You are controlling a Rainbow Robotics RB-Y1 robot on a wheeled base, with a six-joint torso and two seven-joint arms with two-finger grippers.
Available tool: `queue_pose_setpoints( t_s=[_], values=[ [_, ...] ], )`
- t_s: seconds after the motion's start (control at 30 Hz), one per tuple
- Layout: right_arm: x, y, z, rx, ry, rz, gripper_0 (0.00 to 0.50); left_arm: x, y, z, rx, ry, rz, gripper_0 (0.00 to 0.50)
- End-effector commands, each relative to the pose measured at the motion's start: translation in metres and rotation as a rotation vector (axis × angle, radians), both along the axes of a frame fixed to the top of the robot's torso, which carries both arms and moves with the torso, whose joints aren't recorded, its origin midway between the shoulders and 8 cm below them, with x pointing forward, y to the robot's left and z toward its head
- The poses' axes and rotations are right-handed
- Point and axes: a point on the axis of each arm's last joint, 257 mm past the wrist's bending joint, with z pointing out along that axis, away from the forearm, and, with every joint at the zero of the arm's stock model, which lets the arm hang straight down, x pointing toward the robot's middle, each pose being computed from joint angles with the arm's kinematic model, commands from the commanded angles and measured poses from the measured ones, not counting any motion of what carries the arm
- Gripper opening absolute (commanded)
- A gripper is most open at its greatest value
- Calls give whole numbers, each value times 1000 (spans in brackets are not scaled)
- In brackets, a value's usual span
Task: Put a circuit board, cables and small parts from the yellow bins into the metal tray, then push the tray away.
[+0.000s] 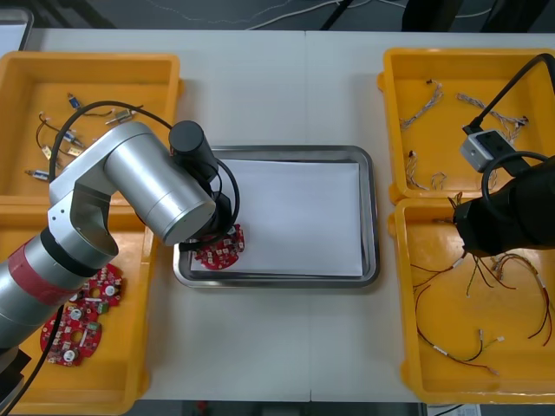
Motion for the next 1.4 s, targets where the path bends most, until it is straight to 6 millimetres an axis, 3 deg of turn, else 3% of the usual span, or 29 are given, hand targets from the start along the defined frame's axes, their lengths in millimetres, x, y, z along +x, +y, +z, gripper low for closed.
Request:
queue_pose_setpoints(
  t_s=[0.03,0.1,0.3,0.53,0.7,0.9,0.93,1.17,1.4],
  values=[
    [3,-4,13,-27,-38,-12,0,-3,-5,2,-13,-24,-10,278],
    [3,-4,13,-27,-38,-12,0,-4,-11,2,-36,-23,-14,390],
    [3,-4,13,-27,-38,-12,0,-3,-19,11,-61,-45,-22,500],
    [3,-4,13,-27,-38,-12,0,-6,-26,37,-93,-70,-48,500],
    [3,-4,13,-27,-38,-12,0,-14,-21,62,-92,-71,-48,500],
    [3,-4,13,-27,-38,-12,0,-22,-5,95,-51,-81,-82,500],
    [-4,-2,1,-29,-1,-3,0,-23,-2,100,-53,-79,-89,500],
    [-7,9,1,-51,7,53,0,-25,18,123,-59,-67,-79,500],
    [-4,38,5,-103,-6,173,0,-15,54,142,22,-103,-106,500]
  ],
)
